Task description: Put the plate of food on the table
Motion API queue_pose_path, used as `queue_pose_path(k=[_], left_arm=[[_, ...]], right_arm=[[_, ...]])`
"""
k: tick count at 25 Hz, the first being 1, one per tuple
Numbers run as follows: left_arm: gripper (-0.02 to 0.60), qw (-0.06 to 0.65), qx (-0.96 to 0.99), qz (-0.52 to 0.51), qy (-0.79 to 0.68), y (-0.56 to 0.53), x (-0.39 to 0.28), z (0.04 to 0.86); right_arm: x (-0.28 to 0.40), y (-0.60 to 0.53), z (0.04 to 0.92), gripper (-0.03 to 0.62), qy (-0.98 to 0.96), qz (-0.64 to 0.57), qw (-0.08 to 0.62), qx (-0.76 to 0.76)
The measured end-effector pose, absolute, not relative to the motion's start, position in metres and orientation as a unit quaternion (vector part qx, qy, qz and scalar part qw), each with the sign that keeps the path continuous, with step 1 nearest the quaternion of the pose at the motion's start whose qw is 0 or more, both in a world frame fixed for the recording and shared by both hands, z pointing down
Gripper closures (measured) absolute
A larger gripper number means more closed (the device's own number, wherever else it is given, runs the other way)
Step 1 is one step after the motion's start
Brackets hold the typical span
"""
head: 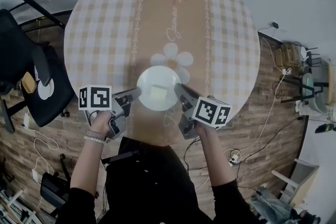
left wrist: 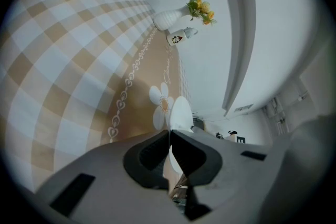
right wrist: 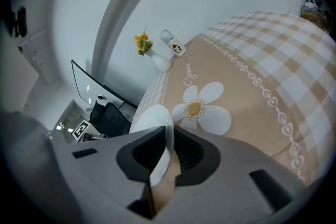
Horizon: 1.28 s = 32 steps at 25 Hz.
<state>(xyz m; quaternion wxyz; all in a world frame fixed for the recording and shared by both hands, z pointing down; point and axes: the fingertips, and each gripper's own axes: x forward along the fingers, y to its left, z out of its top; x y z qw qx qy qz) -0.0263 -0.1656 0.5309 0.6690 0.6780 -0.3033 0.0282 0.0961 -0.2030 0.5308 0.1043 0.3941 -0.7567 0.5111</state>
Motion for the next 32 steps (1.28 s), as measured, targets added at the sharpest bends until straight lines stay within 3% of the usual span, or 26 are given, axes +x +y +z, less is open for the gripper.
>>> queue_pose_path(k=[32], left_arm=[[0.574,0.664,0.663,0.077,-0.338,-0.201,-0.032,0.603]], right_arm=[[0.088,-0.235,0.600,0.563,-0.740,0.524,0.134,0.400]])
